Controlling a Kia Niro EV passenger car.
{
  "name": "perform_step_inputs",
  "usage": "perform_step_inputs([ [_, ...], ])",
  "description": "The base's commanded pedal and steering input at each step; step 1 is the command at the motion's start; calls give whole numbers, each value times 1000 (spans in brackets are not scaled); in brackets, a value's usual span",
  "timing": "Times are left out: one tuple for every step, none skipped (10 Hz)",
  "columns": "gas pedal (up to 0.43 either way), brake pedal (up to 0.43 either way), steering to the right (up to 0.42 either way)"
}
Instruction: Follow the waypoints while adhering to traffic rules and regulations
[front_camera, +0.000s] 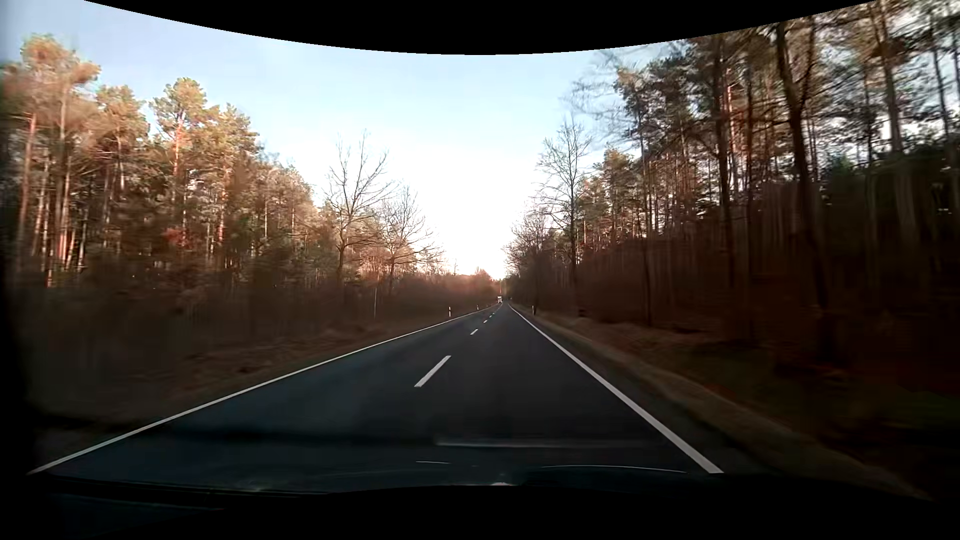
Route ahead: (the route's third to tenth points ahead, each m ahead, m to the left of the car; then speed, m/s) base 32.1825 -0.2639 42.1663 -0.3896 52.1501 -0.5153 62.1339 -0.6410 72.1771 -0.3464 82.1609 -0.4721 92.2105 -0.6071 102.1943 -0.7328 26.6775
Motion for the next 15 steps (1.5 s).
perform_step_inputs([
  [177, 0, 0],
  [177, 0, 0],
  [177, 0, -1],
  [177, 0, 0],
  [177, 0, 0],
  [177, 0, 0],
  [177, 0, 0],
  [177, 0, 0],
  [177, 0, -1],
  [177, 0, 0],
  [177, 0, -1],
  [177, 0, -1],
  [177, 0, -2],
  [177, 0, -2],
  [177, 0, -1],
])
